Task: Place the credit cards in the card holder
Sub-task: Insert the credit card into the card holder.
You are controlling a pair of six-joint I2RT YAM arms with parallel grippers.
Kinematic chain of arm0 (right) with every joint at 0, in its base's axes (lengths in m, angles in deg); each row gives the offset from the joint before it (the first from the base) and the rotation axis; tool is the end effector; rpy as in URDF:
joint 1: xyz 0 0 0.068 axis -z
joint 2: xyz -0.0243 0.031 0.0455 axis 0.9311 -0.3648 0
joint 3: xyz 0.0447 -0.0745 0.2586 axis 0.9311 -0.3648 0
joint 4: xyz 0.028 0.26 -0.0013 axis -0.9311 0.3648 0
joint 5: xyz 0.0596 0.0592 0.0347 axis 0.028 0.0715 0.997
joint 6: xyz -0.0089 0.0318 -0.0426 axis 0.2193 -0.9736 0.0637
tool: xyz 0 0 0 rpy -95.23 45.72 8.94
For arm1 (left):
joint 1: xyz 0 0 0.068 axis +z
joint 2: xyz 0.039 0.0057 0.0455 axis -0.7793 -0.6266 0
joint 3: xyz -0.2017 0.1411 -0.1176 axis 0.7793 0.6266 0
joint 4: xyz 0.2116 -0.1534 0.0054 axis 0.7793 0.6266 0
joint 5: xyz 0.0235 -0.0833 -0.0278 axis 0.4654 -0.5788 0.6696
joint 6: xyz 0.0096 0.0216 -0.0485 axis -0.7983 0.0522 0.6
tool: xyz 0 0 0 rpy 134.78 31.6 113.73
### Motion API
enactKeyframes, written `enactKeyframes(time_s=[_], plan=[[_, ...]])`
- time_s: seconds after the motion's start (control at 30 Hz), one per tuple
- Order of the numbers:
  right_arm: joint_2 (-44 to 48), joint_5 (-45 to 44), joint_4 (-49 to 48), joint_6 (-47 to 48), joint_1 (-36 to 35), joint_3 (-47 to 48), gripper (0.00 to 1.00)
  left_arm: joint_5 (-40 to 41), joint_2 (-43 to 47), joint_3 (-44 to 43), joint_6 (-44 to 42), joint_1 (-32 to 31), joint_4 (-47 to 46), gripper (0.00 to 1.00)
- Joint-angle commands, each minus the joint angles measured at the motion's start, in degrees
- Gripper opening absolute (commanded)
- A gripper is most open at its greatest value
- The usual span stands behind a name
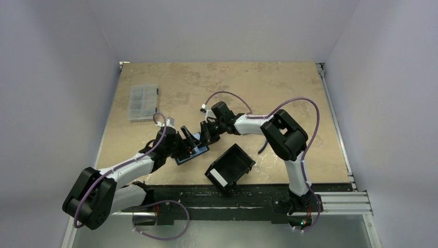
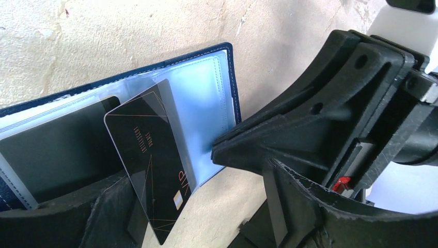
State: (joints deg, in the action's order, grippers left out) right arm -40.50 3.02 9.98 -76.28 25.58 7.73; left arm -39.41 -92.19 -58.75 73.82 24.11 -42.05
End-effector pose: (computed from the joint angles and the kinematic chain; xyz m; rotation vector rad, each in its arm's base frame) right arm 0.2988 0.3082 0.1319 -0.6429 2.5462 1.3075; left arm 0.1857 -0.0972 0.1503 -0.6066 2.3235 -0.8185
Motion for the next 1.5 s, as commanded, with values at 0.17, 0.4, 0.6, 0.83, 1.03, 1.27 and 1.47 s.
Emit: enactKeyframes(time_s=[0.17,0.4,0.6,0.83,1.03,1.27,1.47], plan=[[0.51,-5.83,-3.34,-2.7,0.84,-3.12,0.06,3.11,1.13,-3.65,-1.58,-0.15,9.36,0.78],[0.19,-4.17,-4.61,-3.57,1.54,-4.22,0.02,6.8,-0.23,-5.67,-1.18,-1.89,12.49,0.74],[0.37,-4.27,-4.19,-2.75,1.63,-3.89,0.02,7.75,2.06,-6.66,-0.37,-2.0,16.62,0.75],[-0.22,-3.7,-4.27,-2.39,1.63,-3.87,0.02,7.65,3.16,-8.84,-0.88,-2.08,20.43,0.75],[0.11,-3.56,-4.29,-2.43,1.68,-3.96,0.02,6.66,-0.75,-9.1,-1.26,-2.6,16.57,0.75],[0.77,-2.9,-4.36,-2.69,1.78,-4.33,0.02,8.79,-7.26,-13.17,-2.29,-6.4,14.95,0.75],[4.02,-1.01,-3.75,-2.33,5.62,-5.69,0.09,10.13,-6.8,-13.36,-2.98,-6.94,16.24,0.77]])
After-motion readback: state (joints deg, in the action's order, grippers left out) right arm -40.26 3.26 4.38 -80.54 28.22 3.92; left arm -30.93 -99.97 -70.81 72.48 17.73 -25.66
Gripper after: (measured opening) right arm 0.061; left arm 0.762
